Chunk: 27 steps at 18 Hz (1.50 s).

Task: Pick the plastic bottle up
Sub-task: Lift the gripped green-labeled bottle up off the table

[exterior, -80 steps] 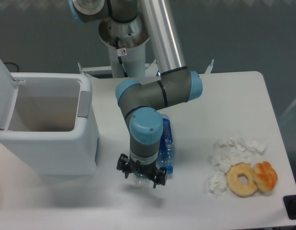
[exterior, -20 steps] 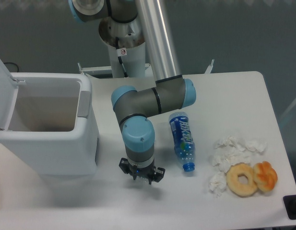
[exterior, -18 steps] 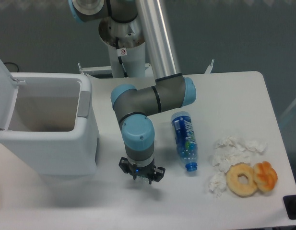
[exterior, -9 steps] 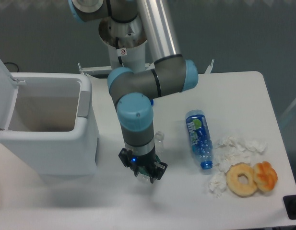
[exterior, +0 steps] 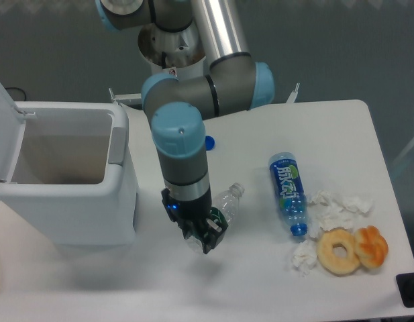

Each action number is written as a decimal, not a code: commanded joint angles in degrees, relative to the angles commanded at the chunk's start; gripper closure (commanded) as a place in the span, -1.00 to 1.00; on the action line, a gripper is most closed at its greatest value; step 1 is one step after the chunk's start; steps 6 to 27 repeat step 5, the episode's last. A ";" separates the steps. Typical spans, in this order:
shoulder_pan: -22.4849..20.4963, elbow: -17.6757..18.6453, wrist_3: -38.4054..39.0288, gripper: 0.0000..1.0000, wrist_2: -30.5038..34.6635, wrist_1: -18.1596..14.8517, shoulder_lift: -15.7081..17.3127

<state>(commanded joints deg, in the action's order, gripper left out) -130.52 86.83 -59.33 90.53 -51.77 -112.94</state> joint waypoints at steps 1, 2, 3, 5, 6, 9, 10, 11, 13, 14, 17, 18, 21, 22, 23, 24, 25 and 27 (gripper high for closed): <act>0.00 0.27 0.00 -0.12 0.00 -0.09 0.00; 0.00 0.53 0.00 -0.12 0.09 -0.09 0.35; 0.00 0.71 0.00 -0.12 0.00 0.00 0.44; 0.00 1.32 0.00 -0.12 -0.09 0.00 0.53; 0.00 1.32 0.00 -0.12 -0.09 0.00 0.53; 0.00 1.32 0.00 -0.12 -0.09 0.00 0.53; 0.00 1.32 0.00 -0.12 -0.09 0.00 0.53; 0.00 1.32 0.00 -0.12 -0.09 0.00 0.53; 0.00 1.32 0.00 -0.12 -0.09 0.00 0.53; 0.00 1.32 0.00 -0.12 -0.09 0.00 0.53; 0.00 1.32 0.00 -0.12 -0.09 0.00 0.53; 0.00 1.32 0.00 -0.12 -0.09 0.00 0.53; 0.00 1.32 0.00 -0.12 -0.09 0.00 0.53; 0.00 1.32 0.00 -0.12 -0.09 0.00 0.53; 0.00 1.32 0.00 -0.12 -0.09 0.00 0.53; 0.00 1.32 0.00 -0.12 -0.09 0.00 0.53; 0.00 1.32 0.00 -0.12 -0.09 0.00 0.53; 0.00 1.32 0.00 -0.12 -0.09 0.00 0.53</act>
